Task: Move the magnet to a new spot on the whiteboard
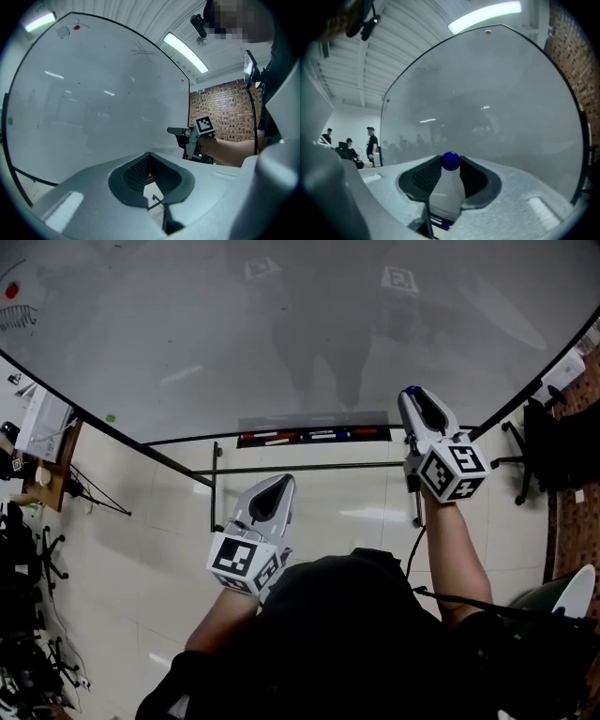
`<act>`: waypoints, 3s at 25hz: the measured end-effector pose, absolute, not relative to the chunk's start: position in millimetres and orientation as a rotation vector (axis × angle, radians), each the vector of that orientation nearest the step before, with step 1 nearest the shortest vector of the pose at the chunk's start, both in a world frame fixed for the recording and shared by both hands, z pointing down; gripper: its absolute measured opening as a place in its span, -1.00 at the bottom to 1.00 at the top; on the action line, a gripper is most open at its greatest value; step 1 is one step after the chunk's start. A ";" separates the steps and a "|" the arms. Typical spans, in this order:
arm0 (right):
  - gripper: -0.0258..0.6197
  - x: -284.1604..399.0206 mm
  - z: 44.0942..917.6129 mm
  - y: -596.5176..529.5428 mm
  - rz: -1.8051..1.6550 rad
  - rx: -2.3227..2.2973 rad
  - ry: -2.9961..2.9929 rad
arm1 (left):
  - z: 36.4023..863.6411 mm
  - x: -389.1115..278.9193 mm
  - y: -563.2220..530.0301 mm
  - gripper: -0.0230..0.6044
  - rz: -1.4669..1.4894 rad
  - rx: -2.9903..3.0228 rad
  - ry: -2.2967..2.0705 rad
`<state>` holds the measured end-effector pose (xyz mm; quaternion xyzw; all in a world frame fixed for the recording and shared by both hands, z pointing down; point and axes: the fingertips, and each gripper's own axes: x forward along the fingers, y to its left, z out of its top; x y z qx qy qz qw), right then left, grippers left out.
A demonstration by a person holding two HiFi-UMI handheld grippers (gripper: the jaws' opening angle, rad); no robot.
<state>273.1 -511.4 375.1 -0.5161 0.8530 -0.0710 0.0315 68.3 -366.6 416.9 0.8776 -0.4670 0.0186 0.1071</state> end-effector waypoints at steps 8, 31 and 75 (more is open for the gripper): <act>-0.57 212.7 356.4 -414.8 -0.351 -1.270 2.719 | 398.5 14.5 -344.1 -0.88 -0.016 2.557 -1.432; -0.57 131.1 384.8 -251.9 -0.315 -1.195 2.828 | 385.9 -15.9 -280.0 -0.88 -0.050 2.646 -1.374; -0.57 129.0 382.3 -237.1 -0.259 -1.181 2.848 | 383.1 -6.6 -251.8 -0.88 -0.069 2.633 -1.374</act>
